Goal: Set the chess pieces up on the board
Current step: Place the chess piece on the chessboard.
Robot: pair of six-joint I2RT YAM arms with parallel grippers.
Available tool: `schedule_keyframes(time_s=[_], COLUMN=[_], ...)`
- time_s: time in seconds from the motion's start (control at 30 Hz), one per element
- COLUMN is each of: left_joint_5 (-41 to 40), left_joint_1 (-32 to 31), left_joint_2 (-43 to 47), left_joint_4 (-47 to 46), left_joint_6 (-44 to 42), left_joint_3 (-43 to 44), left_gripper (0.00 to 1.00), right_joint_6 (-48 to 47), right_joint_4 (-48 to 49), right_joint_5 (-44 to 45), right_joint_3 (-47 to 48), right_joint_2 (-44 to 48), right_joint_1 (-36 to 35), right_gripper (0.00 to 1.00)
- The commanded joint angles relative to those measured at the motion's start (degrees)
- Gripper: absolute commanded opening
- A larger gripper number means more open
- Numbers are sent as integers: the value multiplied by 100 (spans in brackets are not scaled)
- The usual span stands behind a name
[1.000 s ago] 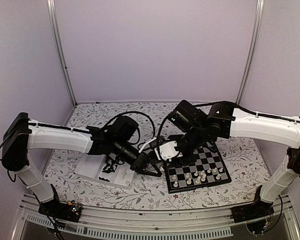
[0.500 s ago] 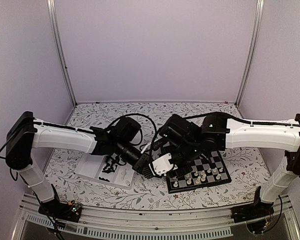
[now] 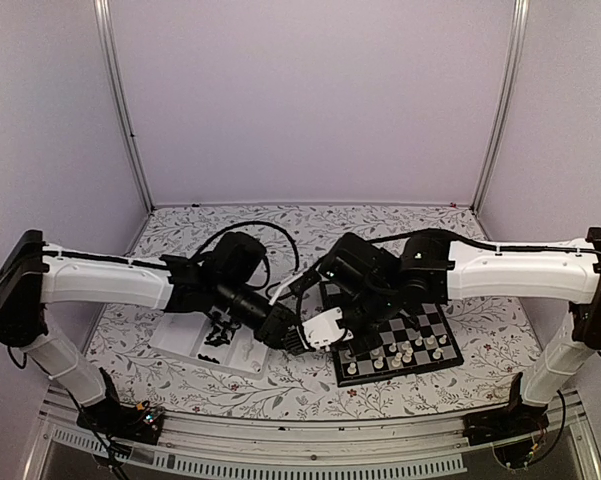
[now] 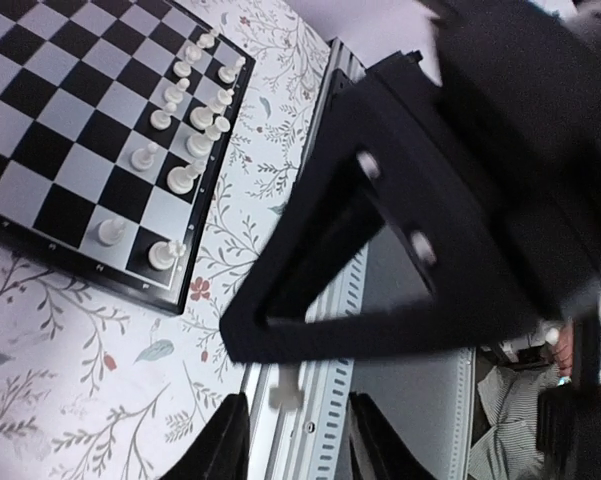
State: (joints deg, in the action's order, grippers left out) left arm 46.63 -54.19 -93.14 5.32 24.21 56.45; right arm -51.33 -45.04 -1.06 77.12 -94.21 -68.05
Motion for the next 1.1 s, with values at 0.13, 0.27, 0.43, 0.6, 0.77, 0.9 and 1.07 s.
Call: schedule_keyframes(time_s=[0.13,0.27,0.43,0.6,0.77,0.9,1.07], left_joint_5=[-2452,-3753,-3989,-3563,-3419,-2993,-2622], left_joint_1=[9,-413,-610,-610,-589,-557,-550], left_joint_2=[2148,2471,1879,1424,1270,1167,1000], left_joint_4=[-1003,-2219,-2682,-2833,-2784,-2752,-2678], left_joint_6=[-482,-892,-1545,-1645,-1656,-1645,-1684], left_joint_3=[-1260,-1498,-1029,-706,-585,-498,-348], left_gripper=[40,40,42,43,43,43,38], right_joint_6=[1024,1629,1953,1994,1931,1922,1910], right_joint_4=[206,463,411,352,282,277,252], right_joint_5=[-2592,-3804,-4756,-5031,-5123,-5106,-5082], right_joint_3=[15,5,169,270,312,329,365], right_joint_2=[633,711,601,522,451,416,357], right_joint_1=[1444,2053,2399,2445,2445,2445,2446], right_gripper=[4,3,4,4,5,6,6])
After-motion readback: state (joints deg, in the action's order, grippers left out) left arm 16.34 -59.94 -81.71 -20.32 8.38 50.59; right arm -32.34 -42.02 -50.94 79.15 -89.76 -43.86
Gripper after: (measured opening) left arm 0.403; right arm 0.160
